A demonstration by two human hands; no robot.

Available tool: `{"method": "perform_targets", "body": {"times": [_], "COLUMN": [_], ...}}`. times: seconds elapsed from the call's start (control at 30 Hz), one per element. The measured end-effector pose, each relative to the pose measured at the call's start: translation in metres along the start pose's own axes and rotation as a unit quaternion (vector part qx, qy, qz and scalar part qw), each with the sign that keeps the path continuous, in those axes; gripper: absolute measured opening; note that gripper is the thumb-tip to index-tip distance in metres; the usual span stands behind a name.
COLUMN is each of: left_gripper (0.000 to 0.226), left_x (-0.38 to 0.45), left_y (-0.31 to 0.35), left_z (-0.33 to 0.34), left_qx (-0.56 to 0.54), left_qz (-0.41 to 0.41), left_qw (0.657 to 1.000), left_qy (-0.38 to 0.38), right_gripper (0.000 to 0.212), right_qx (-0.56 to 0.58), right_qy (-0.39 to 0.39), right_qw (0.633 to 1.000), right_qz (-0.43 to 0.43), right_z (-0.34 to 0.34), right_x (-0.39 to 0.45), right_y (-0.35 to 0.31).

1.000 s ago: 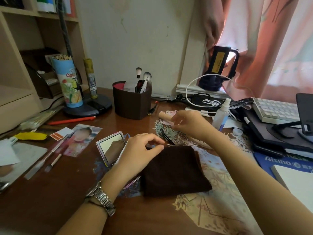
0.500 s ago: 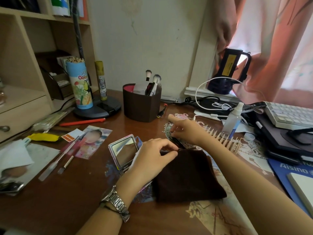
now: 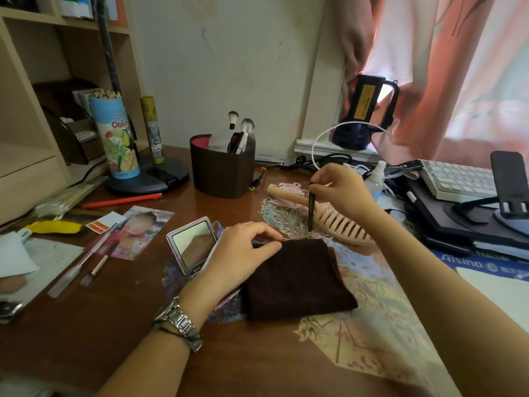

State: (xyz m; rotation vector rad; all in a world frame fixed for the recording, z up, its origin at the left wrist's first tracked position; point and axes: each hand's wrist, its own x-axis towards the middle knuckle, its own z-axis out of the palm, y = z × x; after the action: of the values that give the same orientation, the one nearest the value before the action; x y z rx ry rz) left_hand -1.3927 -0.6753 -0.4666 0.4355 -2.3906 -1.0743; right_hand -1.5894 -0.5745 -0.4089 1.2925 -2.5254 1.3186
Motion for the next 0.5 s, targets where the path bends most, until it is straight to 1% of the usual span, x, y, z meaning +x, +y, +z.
{"method": "perform_targets", "body": {"times": [0.1,0.23,0.37,0.5], "left_gripper": [0.010,0.010,0.010,0.013], "left_x": [-0.001,-0.003,-0.008,-0.014], "left_y": [0.002,0.006,0.014,0.027], "left_z": [0.000,-0.001,0.001,0.010], "left_qx": [-0.004,0.017,0.040,0.065], "left_qz": [0.000,0.013,0.032,0.060], "left_qw": [1.000,1.000,0.999,0.995], "left_qy": [0.004,-0.001,-0.007,-0.037], "right_gripper": [0.011,0.012,0.009,0.004], "right_qx": [0.029,0.070,0.072,0.075], "right_qy": [0.014,0.024,0.017,-0.017], "right_qw": [0.999,0.995,0.991,0.985], "right_qz": [0.029,0.062,0.116,0.156], "right_z": [-0.025,-0.053,-0.072,-0.081], "right_x": [-0.018,-0.053,-0.089,-0.120], "right_y": [0.002,0.015,0.040,0.053]}}
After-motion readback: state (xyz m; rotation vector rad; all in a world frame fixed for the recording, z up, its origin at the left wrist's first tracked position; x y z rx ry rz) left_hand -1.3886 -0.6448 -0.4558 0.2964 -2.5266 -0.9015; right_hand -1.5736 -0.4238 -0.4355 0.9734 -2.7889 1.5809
